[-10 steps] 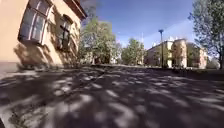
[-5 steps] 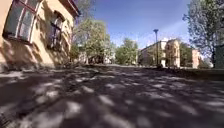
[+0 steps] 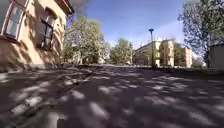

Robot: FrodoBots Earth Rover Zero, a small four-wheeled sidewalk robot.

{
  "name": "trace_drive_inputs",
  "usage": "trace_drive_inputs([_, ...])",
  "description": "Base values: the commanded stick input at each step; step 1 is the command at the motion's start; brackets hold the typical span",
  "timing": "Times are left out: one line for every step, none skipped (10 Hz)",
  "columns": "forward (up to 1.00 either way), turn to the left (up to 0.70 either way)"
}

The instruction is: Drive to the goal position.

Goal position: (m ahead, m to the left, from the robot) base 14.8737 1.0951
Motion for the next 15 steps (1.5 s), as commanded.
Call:
trace_drive_inputs([0.7,0.0])
trace_drive_inputs([0.7,0.0])
trace_drive_inputs([0.7,0.0])
trace_drive_inputs([0.7,0.0])
trace_drive_inputs([0.7,0.0])
trace_drive_inputs([0.7,0.0])
trace_drive_inputs([0.7,0.0])
trace_drive_inputs([0.7,0.0])
trace_drive_inputs([0.7,0.0])
trace_drive_inputs([0.7,0.0])
trace_drive_inputs([0.7,0.0])
trace_drive_inputs([0.7,0.0])
trace_drive_inputs([0.7,0.0])
trace_drive_inputs([0.7,0.0])
trace_drive_inputs([0.7,0.0])
